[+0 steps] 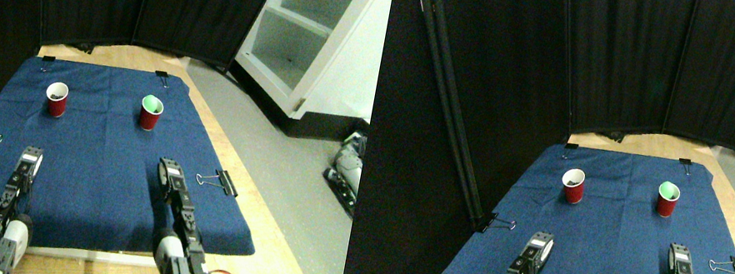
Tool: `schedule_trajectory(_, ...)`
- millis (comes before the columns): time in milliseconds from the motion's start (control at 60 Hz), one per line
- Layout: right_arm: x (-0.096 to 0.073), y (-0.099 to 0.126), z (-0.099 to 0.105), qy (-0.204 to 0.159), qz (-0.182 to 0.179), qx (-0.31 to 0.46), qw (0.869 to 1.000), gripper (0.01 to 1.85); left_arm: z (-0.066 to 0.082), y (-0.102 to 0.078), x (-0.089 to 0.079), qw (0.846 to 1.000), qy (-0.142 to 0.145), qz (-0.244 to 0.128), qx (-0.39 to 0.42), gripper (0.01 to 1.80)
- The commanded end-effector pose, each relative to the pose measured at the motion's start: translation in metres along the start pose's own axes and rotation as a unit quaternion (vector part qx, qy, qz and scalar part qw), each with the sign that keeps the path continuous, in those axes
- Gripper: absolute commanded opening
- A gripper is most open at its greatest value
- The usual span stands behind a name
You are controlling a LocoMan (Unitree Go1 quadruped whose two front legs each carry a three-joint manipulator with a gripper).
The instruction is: Pour (bimanual)
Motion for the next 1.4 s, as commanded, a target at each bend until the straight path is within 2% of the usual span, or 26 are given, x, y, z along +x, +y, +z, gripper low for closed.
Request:
schedule_trajectory(17, 0.0, 0.001, 0.004, -0.014, 0.001, -0.005, 1.0, 0.63, 0.005, 0.0, 0.0, 1.0, -0.018, -0.004, 0.001, 0.33)
schedule_trajectory(200, -0.002, 0.002, 0.004, -0.015, 0.0, 0.0, 1.0, 0.62, 0.006, 0.001, 0.001, 1.0, -0.025, -0.007, 0.0, 0.33)
schedule_trajectory(383, -0.003, 0.002, 0.006, -0.012, -0.002, -0.002, 1.0, 0.61, 0.005, 0.004, 0.003, 0.999, -0.029, -0.028, 0.008, 0.33)
schedule_trajectory(433, -0.003, 0.002, 0.006, -0.016, 0.003, 0.001, 1.0, 0.59, 0.005, 0.004, 0.004, 0.998, -0.034, -0.051, 0.006, 0.39)
schedule_trajectory(483, -0.003, 0.003, 0.006, -0.018, 0.004, 0.004, 1.0, 0.58, 0.006, 0.004, 0.004, 0.998, -0.041, -0.05, 0.007, 0.43)
schedule_trajectory(567, 0.001, 0.003, 0.008, -0.04, 0.035, 0.013, 0.999, 0.56, 0.013, 0.004, 0.006, 0.997, -0.062, -0.046, -0.009, 0.44)
schedule_trajectory(600, 0.002, 0.004, 0.008, -0.042, 0.038, 0.013, 0.998, 0.55, 0.014, 0.004, 0.006, 0.997, -0.063, -0.043, -0.012, 0.44)
schedule_trajectory(833, 0.016, 0.01, 0.021, -0.055, 0.019, 0.031, 0.998, 0.55, 0.04, 0.006, 0.015, 0.993, -0.088, -0.06, -0.047, 0.4)
schedule_trajectory(883, 0.02, 0.011, 0.023, -0.073, 0.037, 0.04, 0.996, 0.52, 0.044, 0.006, 0.017, 0.993, -0.089, -0.052, -0.06, 0.4)
schedule_trajectory(1083, 0.034, 0.013, 0.031, -0.097, 0.045, 0.068, 0.992, 0.52, 0.051, 0.004, 0.027, 0.99, -0.094, -0.031, -0.097, 0.48)
schedule_trajectory(1200, 0.041, 0.014, 0.035, -0.09, 0.034, 0.089, 0.991, 0.55, 0.054, 0.003, 0.034, 0.986, -0.097, -0.002, -0.136, 0.58)
schedule_trajectory(1233, 0.044, 0.015, 0.036, -0.09, 0.028, 0.099, 0.991, 0.57, 0.055, 0.003, 0.037, 0.984, -0.097, 0.023, -0.145, 0.65)
schedule_trajectory(1400, 0.051, 0.014, 0.038, -0.095, 0.028, 0.14, 0.985, 0.61, 0.055, 0.004, 0.046, 0.977, -0.092, 0.048, -0.187, 0.77)
